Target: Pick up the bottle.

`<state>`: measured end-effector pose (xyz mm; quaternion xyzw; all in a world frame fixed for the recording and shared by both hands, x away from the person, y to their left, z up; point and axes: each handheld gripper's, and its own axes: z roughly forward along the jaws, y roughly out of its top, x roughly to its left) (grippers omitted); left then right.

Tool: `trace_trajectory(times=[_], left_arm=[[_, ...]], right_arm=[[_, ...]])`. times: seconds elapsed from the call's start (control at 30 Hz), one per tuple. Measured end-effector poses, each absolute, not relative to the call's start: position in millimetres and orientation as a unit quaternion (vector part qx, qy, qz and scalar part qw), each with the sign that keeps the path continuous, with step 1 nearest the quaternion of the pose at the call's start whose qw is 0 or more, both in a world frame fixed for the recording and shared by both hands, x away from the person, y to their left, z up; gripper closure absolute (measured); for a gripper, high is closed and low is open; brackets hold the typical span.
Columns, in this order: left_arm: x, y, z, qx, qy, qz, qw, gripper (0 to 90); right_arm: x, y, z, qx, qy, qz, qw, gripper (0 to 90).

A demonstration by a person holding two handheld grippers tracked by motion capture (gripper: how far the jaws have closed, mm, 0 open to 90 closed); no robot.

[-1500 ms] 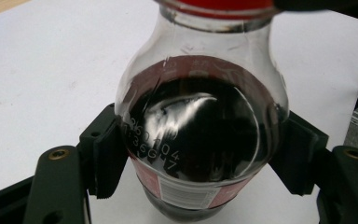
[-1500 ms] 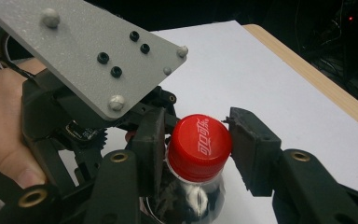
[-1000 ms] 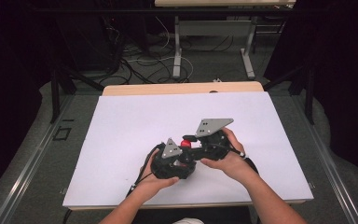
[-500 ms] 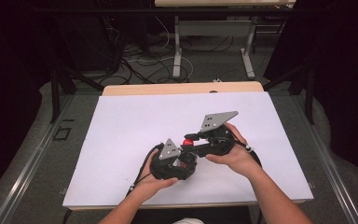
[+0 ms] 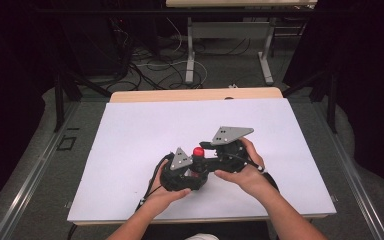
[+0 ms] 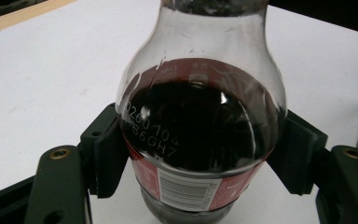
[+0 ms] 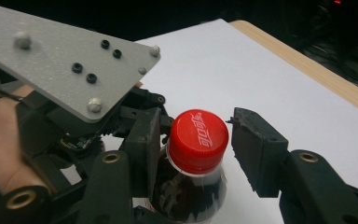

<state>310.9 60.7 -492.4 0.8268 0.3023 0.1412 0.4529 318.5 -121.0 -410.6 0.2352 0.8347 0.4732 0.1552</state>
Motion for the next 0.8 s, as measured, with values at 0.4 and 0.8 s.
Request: trace_trajectory(times=[0.4,0.8], left_arm=[[309.1,59.4,-491.8,0.828,0.296,0.136,0.457,30.4],[308.0,60.3,-491.7,0.835,0.27,0.117,0.465,30.3]], right_arm=[[318.7,-111.2,-416.0,0.294,0.808,0.486,0.154,60.5],[342.2,-123.6,-410.0,0.131,0.864,0.48,0.078,61.5]])
